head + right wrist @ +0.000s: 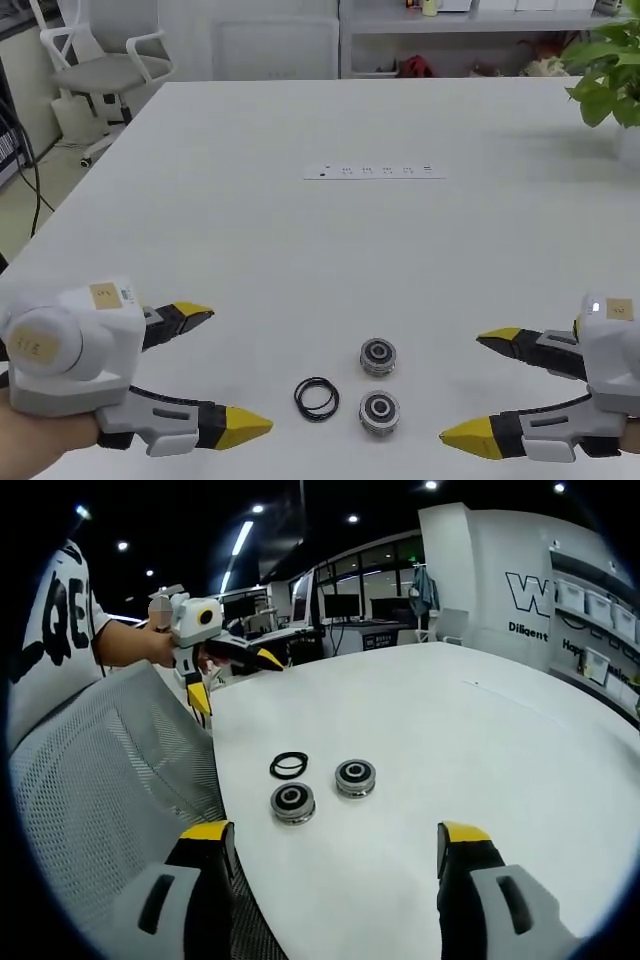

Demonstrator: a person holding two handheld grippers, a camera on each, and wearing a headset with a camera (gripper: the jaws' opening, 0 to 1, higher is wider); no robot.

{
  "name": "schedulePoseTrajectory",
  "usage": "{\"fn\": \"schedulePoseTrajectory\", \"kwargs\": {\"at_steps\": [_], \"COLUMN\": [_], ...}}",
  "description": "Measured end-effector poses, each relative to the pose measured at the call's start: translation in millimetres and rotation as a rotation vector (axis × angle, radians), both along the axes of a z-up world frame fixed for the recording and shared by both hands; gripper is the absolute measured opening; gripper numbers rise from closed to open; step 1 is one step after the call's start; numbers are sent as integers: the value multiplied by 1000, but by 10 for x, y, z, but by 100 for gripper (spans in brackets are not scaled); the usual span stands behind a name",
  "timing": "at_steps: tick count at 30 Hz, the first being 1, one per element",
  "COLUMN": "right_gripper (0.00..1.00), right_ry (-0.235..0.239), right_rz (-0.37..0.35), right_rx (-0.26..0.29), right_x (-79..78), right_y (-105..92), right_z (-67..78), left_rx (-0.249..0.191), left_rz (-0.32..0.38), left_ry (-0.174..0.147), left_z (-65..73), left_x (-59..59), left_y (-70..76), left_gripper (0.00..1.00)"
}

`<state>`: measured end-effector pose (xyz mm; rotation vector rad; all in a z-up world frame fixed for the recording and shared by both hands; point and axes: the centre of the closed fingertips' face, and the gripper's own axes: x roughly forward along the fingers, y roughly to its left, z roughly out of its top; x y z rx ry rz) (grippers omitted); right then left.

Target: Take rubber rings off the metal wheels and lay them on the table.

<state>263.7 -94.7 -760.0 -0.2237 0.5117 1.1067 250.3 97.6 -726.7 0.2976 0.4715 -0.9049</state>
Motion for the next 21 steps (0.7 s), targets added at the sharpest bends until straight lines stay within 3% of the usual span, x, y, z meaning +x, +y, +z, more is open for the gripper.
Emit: {"fn": "schedulePoseTrajectory", "kwargs": {"at_steps": [21], "right_gripper": [80], "right_ry": [-6], "right_rz": [-1], "right_rx": [1], "right_x": [-21], "right_y": [-11], "right_z": [-3], "left_rx": [1], "left_rz": [6], "left_ry": [-3], "left_z": [20], "left_x": [-11], "left_y": [22], "left_gripper": [88]}}
